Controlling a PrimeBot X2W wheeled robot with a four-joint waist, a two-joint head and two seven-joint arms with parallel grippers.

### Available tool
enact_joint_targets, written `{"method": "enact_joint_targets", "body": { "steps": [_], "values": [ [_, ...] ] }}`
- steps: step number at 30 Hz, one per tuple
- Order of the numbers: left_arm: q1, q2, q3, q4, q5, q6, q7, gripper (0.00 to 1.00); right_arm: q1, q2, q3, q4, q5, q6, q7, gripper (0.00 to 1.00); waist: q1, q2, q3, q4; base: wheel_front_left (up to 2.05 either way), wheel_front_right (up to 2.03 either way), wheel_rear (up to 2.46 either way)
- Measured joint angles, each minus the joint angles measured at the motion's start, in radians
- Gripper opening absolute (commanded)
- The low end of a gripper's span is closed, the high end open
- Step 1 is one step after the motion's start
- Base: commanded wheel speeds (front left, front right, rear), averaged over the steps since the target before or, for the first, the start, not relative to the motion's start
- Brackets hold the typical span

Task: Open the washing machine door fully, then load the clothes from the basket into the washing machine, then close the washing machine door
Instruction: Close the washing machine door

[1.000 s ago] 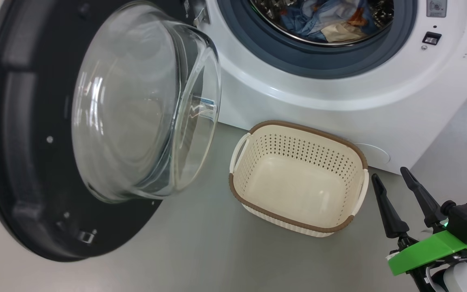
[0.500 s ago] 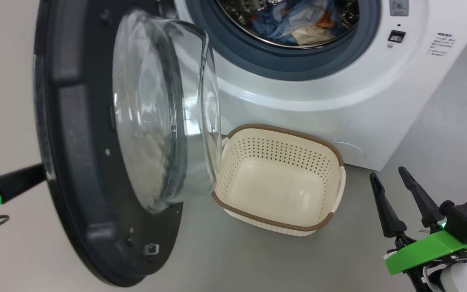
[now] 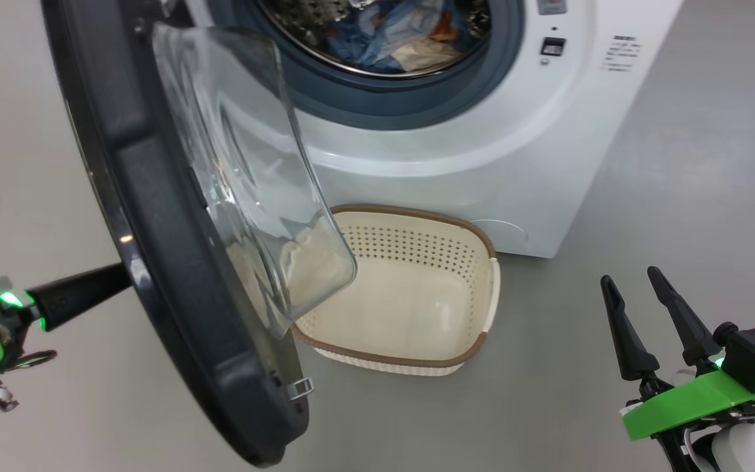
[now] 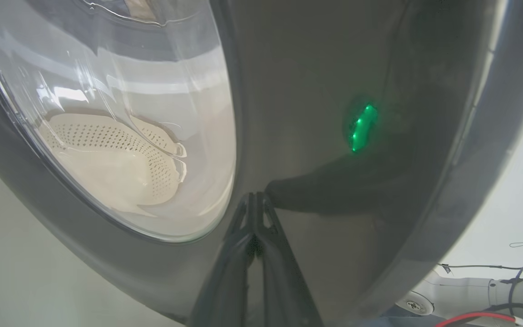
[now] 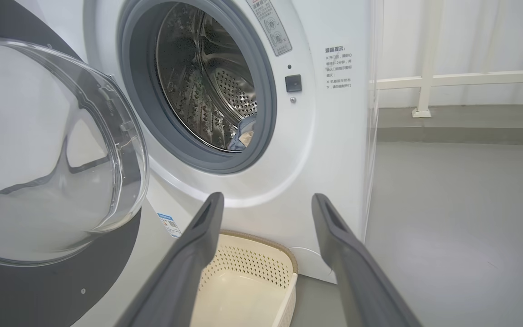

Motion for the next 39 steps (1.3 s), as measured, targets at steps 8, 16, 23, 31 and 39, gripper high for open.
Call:
{"method": "enact_joint_targets", "body": {
  "steps": [8,16,23,31,39],
  "values": [
    [-0.026,-0.042,-0.031,0.002,0.031,0.0,-0.03,0.0,0.0,0.02,-0.005,-0.001,0.0,0.0,0.0,1.0,0.0,0.0,0.006,-0.085,0.0,0.0,0.0],
    [-0.054,-0.067,-0.047,0.031,0.064,0.0,-0.068,0.0,0.0,0.035,-0.013,-0.002,-0.001,0.0,0.0,1.0,0.0,0.0,0.006,-0.185,0.0,0.0,0.0],
    [-0.082,-0.066,-0.048,0.066,0.101,0.0,-0.104,0.0,0.0,0.053,-0.033,-0.006,-0.002,0.0,0.0,1.0,0.0,0.0,0.008,-0.281,0.0,0.0,0.0],
    [-0.106,-0.072,-0.059,0.079,0.111,-0.001,-0.136,0.0,0.006,0.063,-0.053,-0.011,-0.002,0.0,0.0,1.0,0.0,0.0,0.019,-0.358,0.0,0.0,0.0],
    [-0.083,-0.087,-0.061,0.076,0.111,-0.002,-0.178,0.0,0.021,0.066,-0.06,-0.011,-0.002,0.0,0.0,1.0,0.0,0.0,0.015,-0.337,0.0,0.0,0.0]
  ]
}}
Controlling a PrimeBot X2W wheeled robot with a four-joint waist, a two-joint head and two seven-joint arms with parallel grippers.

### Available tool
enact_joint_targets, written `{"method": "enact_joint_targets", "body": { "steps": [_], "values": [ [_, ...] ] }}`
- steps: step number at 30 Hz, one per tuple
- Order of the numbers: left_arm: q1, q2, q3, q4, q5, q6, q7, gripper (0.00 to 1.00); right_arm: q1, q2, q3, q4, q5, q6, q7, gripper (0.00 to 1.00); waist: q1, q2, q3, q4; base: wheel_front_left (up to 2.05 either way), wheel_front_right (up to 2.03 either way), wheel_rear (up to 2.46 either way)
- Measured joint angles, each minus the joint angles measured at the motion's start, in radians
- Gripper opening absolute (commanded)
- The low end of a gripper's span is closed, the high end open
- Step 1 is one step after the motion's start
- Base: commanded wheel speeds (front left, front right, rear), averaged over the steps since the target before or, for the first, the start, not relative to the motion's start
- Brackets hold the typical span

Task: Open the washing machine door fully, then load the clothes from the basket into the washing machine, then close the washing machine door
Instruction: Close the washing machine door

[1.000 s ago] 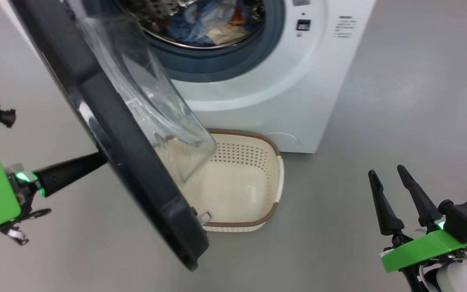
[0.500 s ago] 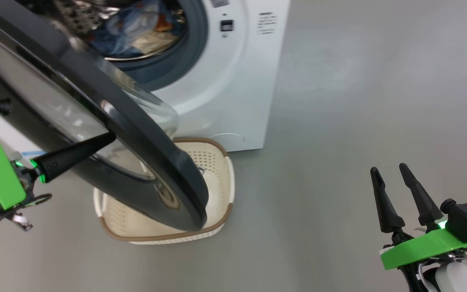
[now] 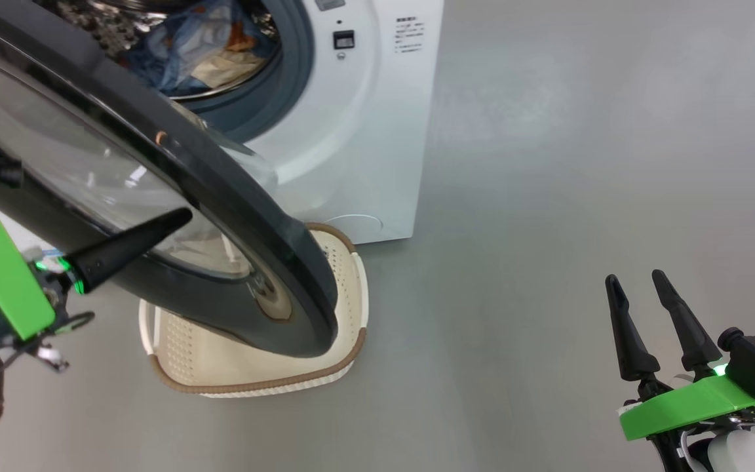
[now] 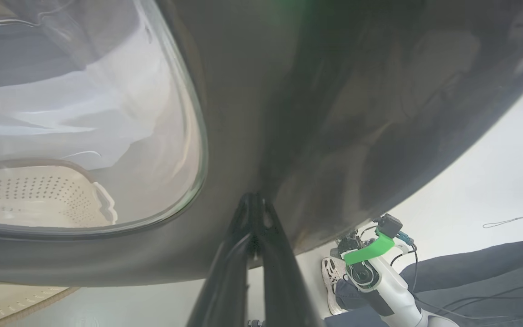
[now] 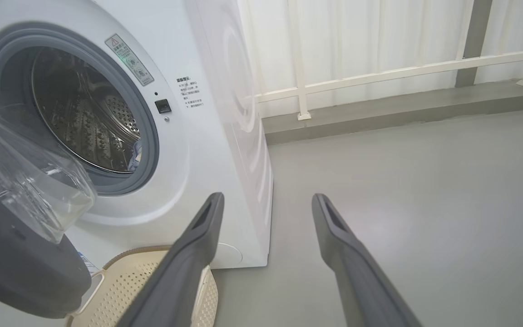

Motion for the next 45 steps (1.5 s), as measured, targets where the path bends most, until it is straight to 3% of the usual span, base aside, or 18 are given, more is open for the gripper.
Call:
{"method": "enact_joint_targets", "body": {
  "steps": [10,12,14,15,18,19,21,22,24,27,33,38,42,45],
  "values": [
    [0.164,-0.005,-0.005,-0.003,0.019,0.0,-0.089,0.02,0.0,-0.006,0.003,0.0,-0.001,0.0,0.0,1.0,0.0,0.0,-0.014,0.061,0.0,0.0,0.0],
    [0.204,-0.01,-0.006,-0.003,0.024,0.0,-0.121,0.16,0.0,-0.007,0.003,0.0,-0.001,0.0,0.0,1.0,0.0,0.0,-0.017,0.069,0.0,0.0,0.0],
    [0.242,-0.016,-0.01,-0.002,0.026,0.0,-0.153,0.21,0.0,-0.007,0.003,0.0,-0.001,0.0,0.0,1.0,0.0,0.0,-0.019,0.075,0.0,0.0,0.0],
    [0.26,-0.019,-0.01,-0.001,0.026,0.0,-0.172,0.32,0.0,-0.007,0.004,0.0,-0.001,0.0,0.0,1.0,0.0,0.0,-0.02,0.077,0.0,0.0,0.0],
    [0.309,-0.031,-0.009,0.003,0.026,0.0,-0.233,0.49,0.0,-0.007,0.004,0.0,-0.001,0.0,0.0,1.0,0.0,0.0,-0.023,0.081,0.0,0.0,0.0],
    [0.321,-0.036,-0.009,0.008,0.028,0.0,-0.254,0.63,0.0,-0.007,0.004,0.0,-0.001,0.0,0.0,1.0,0.0,0.0,-0.024,0.082,0.0,0.0,0.0],
    [0.334,-0.039,-0.009,0.013,0.031,0.0,-0.275,0.69,0.0,-0.007,0.004,0.0,-0.001,0.0,0.0,1.0,0.0,0.0,-0.025,0.082,0.0,0.0,0.0],
    [0.357,-0.043,-0.008,0.028,0.04,0.0,-0.328,0.86,0.0,-0.008,0.004,0.0,-0.001,0.0,0.0,1.0,0.0,0.0,-0.025,0.083,0.0,0.0,0.0],
    [0.374,-0.044,-0.013,0.045,0.058,0.0,-0.382,0.99,0.001,-0.008,0.003,0.0,-0.001,0.0,0.0,1.0,0.0,0.0,-0.025,0.085,0.0,0.0,0.0],
    [0.381,-0.046,-0.021,0.073,0.084,0.0,-0.448,1.0,0.001,-0.009,0.003,0.0,-0.001,0.0,0.0,1.0,0.0,0.0,-0.025,0.088,0.0,0.0,0.0],
    [0.391,-0.048,-0.066,0.153,0.173,0.0,-0.711,1.0,0.001,-0.012,0.003,0.0,-0.001,0.0,0.0,1.0,0.0,0.0,-0.022,0.09,0.0,0.0,0.0],
    [0.391,-0.033,-0.166,0.186,0.248,0.0,-0.957,1.0,0.001,-0.012,0.003,0.001,-0.001,0.0,0.0,1.0,0.0001,0.0,-0.019,0.09,0.0,0.0,0.0],
    [0.39,0.005,-0.291,0.241,0.368,-0.001,-1.168,1.0,0.001,-0.012,0.003,0.001,-0.001,0.0,0.0,1.0,0.0,0.0,-0.018,0.091,0.0,0.0,0.0],
    [0.383,0.017,-0.356,0.299,0.457,-0.002,-1.234,1.0,0.001,-0.012,0.003,0.002,-0.001,0.0,0.0,1.0,0.0,0.0,-0.02,0.091,0.0,0.0,0.0]
  ]
}}
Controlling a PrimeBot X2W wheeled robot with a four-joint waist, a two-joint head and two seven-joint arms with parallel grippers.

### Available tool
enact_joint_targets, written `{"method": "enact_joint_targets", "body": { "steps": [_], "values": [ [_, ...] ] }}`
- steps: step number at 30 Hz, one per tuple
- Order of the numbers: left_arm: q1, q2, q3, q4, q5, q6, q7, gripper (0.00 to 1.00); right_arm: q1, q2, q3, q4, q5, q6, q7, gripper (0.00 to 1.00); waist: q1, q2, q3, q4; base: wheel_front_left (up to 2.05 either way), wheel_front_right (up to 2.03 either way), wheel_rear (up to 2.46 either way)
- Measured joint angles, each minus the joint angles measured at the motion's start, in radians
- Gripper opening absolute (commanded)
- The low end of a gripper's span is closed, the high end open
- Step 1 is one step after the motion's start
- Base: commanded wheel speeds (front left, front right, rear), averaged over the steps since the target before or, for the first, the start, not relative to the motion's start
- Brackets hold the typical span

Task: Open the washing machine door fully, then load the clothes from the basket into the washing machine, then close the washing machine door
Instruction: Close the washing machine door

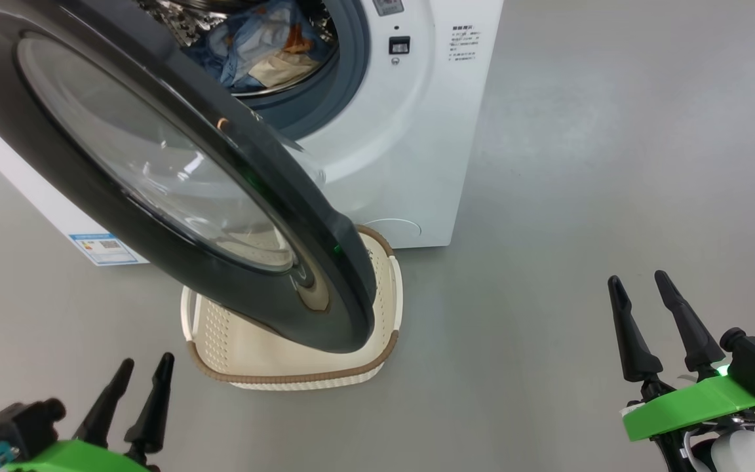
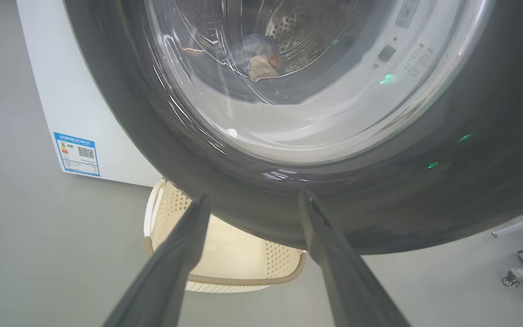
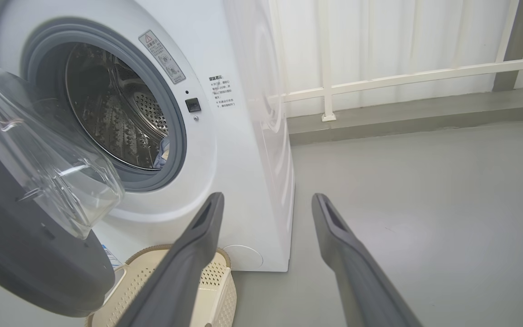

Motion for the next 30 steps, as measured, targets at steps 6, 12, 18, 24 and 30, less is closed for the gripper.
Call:
{"method": "enact_joint_targets", "body": {
  "steps": [6,12,18,24,30],
  "values": [
    [-0.024,-0.081,0.137,-0.006,0.267,0.0,-0.007,1.0,0.0,0.0,-0.001,0.002,0.0,0.0,0.0,1.0,0.0,0.0,-0.006,0.006,0.0,0.0,0.0],
    [0.005,-0.168,0.255,-0.071,0.532,-0.002,-0.009,1.0,0.0,0.0,-0.001,0.003,0.0,0.0,0.0,1.0,0.0,0.0,-0.01,0.008,0.0,0.0,0.0],
    [0.04,-0.229,0.343,-0.091,0.626,-0.002,-0.009,1.0,0.001,-0.001,0.002,0.006,0.0,0.0,0.0,1.0,0.0,0.0,-0.017,0.007,0.0,0.0,0.0],
    [0.072,-0.26,0.375,-0.086,0.667,-0.002,-0.009,1.0,0.001,-0.002,0.008,0.008,0.0,0.0,0.0,1.0,0.0,0.0,-0.025,0.003,0.0,0.0,0.0],
    [0.074,-0.271,0.378,-0.073,0.675,-0.002,-0.009,1.0,0.001,-0.002,0.016,0.009,0.0,0.0,0.0,1.0,0.0,0.0,-0.031,-0.002,0.0,0.0,0.0]
  ]
}}
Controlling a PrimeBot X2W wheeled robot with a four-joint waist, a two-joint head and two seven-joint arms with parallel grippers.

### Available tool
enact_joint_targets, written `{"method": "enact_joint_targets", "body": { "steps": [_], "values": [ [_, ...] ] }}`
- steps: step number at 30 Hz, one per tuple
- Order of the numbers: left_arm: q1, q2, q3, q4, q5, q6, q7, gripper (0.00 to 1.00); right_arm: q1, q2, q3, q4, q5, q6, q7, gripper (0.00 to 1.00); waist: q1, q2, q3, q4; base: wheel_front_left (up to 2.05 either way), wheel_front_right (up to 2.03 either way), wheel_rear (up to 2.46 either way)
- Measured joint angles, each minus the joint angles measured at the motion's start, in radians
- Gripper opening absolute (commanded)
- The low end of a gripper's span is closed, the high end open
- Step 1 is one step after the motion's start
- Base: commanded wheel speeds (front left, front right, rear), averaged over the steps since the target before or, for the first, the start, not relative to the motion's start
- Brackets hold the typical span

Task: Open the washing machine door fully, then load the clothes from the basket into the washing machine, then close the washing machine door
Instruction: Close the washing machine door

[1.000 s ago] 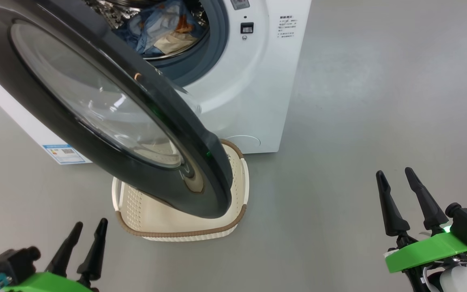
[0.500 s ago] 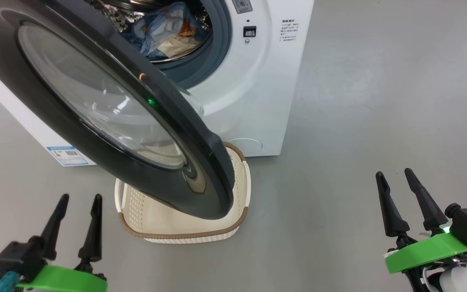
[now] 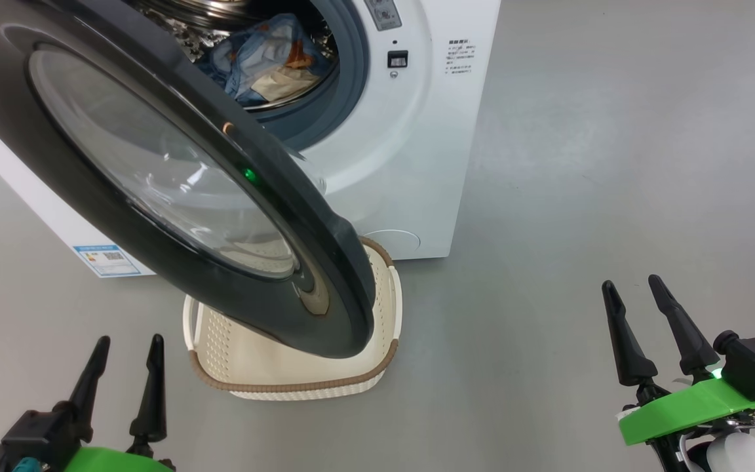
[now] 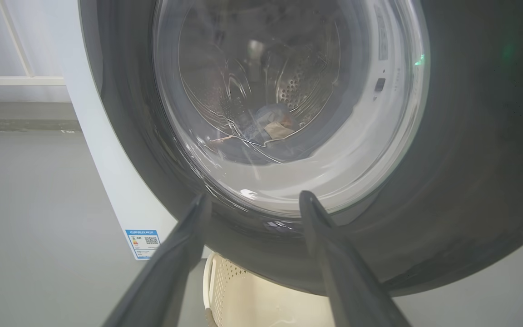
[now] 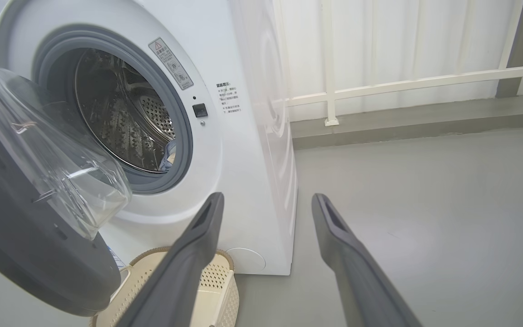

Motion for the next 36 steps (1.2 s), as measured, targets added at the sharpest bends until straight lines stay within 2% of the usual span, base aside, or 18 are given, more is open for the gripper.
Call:
{"method": "enact_joint_targets", "body": {
  "steps": [13,15,17,18,26,31,36],
  "values": [
    [0.001,-0.003,-0.011,0.025,0.003,0.0,0.0,1.0,0.0,-0.001,0.009,0.004,0.0,0.0,0.0,0.98,0.0,0.0,-0.004,0.01,0.0,0.0,0.0],
    [0.001,-0.004,-0.015,0.025,0.003,0.0,0.0,1.0,-0.001,-0.001,0.011,0.01,0.0,0.0,0.0,0.47,0.0,0.0,-0.005,0.014,0.0,0.0,0.0],
    [0.001,-0.005,-0.015,0.025,0.003,0.0,0.0,1.0,-0.004,-0.001,0.014,0.016,0.001,0.0,0.0,0.25,0.0,0.0,-0.007,0.02,0.0,0.0,0.0],
    [0.001,-0.006,-0.015,0.025,0.003,0.0,0.0,1.0,-0.008,0.0,0.016,0.018,0.002,0.0,0.0,0.0,0.0,0.0,-0.008,0.024,0.0,0.0,0.0],
    [0.019,-0.04,0.001,0.009,0.003,-0.002,0.0,1.0,-0.156,0.007,0.085,-0.021,0.008,0.0,0.0,0.0,0.0,0.0,-0.022,0.056,0.0,0.0,0.0],
    [0.021,-0.048,-0.003,0.002,0.005,-0.002,0.0,1.0,-0.295,0.004,0.129,-0.126,0.004,0.0,0.0,0.0,0.0,0.0,-0.024,0.076,0.0,0.0,0.0],
    [0.022,-0.062,-0.011,-0.001,0.01,-0.002,0.0,1.0,-0.379,0.008,0.219,-0.238,0.005,0.0,-0.003,0.0,0.0,0.0,-0.028,0.096,0.0,0.0,0.0]
  ]
}}
